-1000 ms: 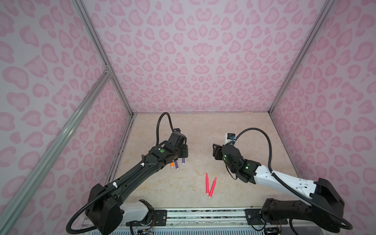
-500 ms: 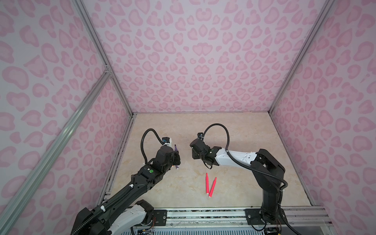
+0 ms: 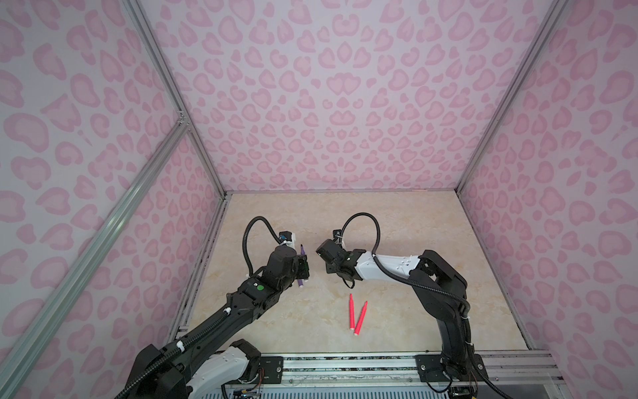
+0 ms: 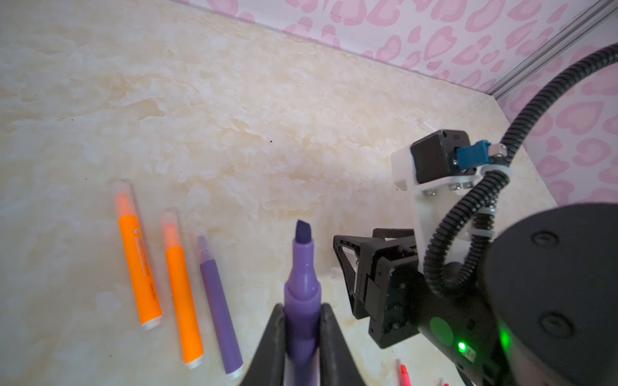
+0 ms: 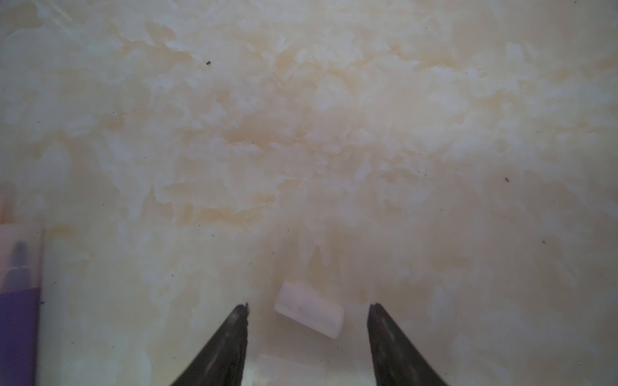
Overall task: Insert pens into pen caps
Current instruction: Rotate the pen cap at the center of the table.
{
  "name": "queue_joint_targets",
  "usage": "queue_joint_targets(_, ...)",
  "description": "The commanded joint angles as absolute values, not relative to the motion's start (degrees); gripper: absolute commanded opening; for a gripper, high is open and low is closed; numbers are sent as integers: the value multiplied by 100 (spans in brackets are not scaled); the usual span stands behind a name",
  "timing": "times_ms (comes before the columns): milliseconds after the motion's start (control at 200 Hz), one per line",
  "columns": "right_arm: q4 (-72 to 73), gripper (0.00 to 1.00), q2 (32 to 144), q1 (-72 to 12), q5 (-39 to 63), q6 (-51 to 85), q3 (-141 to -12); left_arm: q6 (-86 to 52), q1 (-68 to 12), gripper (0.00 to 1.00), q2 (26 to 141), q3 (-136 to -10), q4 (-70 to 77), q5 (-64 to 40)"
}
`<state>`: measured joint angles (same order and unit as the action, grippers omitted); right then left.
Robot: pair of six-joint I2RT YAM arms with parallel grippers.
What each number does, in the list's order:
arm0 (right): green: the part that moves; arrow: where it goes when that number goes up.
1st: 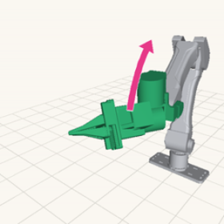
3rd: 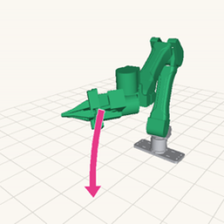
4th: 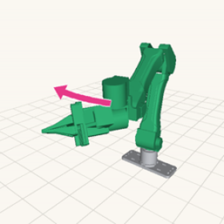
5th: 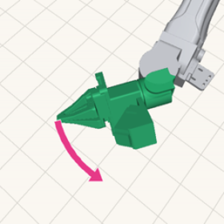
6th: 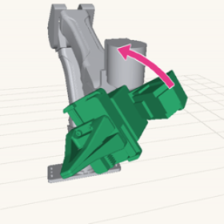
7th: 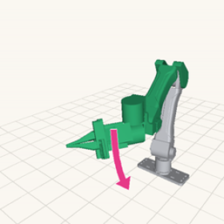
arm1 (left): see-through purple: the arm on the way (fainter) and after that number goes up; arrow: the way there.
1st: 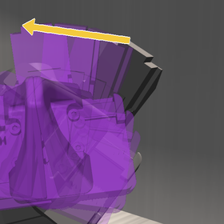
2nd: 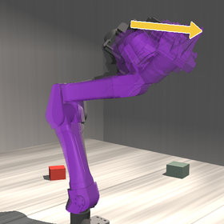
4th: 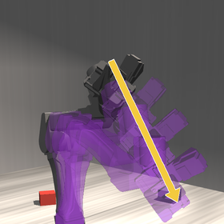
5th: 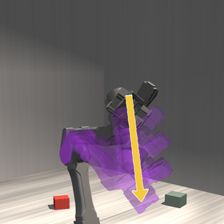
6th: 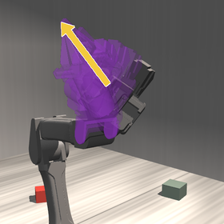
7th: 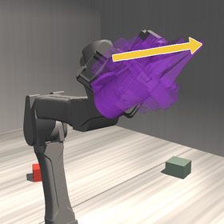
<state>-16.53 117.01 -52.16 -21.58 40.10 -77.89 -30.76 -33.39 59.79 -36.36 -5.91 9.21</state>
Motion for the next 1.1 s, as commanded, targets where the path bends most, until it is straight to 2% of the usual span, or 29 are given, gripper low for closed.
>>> queue_joint_targets(0,-1748,60,11764,-5164,-2303,4075,-7768,-3058,-3341,3,5994,-3714,-482,949)
queue_joint_targets(1095,-1241,59,11379,-5137,-2171,4148,-7113,-3076,-3340,3,6003,-3781,-594,1037)
